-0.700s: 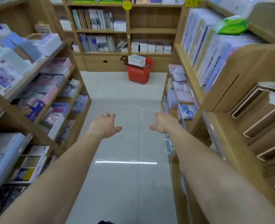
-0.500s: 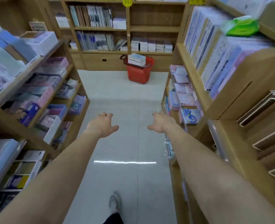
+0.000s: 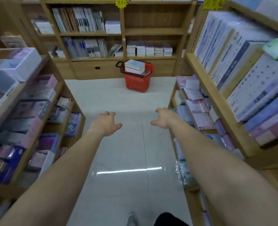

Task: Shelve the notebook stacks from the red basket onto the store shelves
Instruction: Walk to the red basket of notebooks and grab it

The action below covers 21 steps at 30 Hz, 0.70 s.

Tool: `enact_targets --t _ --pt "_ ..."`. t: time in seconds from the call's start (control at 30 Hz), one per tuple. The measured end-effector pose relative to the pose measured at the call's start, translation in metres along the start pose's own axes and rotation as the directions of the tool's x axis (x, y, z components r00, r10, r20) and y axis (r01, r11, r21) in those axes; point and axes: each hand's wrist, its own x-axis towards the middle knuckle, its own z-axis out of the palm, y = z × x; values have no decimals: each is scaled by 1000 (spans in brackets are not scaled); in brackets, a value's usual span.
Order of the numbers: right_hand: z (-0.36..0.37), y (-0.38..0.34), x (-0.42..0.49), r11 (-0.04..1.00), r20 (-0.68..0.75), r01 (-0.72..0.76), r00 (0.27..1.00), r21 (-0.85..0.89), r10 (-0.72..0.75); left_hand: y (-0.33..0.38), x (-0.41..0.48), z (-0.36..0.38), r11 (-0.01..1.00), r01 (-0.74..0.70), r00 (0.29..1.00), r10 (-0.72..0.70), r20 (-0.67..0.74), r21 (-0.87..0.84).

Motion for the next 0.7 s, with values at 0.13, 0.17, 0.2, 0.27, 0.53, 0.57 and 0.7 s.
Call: enact_targets --t 0.13,0.17,0.2,0.27,0.53,0.57,0.7 --pt "-27 -2 69 1000 5 -22 1000 12 22 -4 76 -24 1000 -1 1000 1 11 23" --pt "-32 1 88 999 13 -30 999 17 30 -3 96 -27 1000 -7 1000 6 27 29" --pt "-37 4 108 999 20 -38 999 18 38 -1 117 -30 999 -11 999 10 38 44" --pt "-48 12 150 999 28 -41 999 9 41 5 159 -37 997 -14 999 10 45 77" --pt "-126 56 310 998 54 -41 998 55 38 45 316 -83 999 53 997 -52 62 -7" --pt "-139 61 330 997 42 -41 998 65 39 48 336 -89 998 60 997 -59 53 -8" --pt "-181 74 400 997 27 -38 999 61 37 57 409 -113 997 76 995 -75 64 -16"
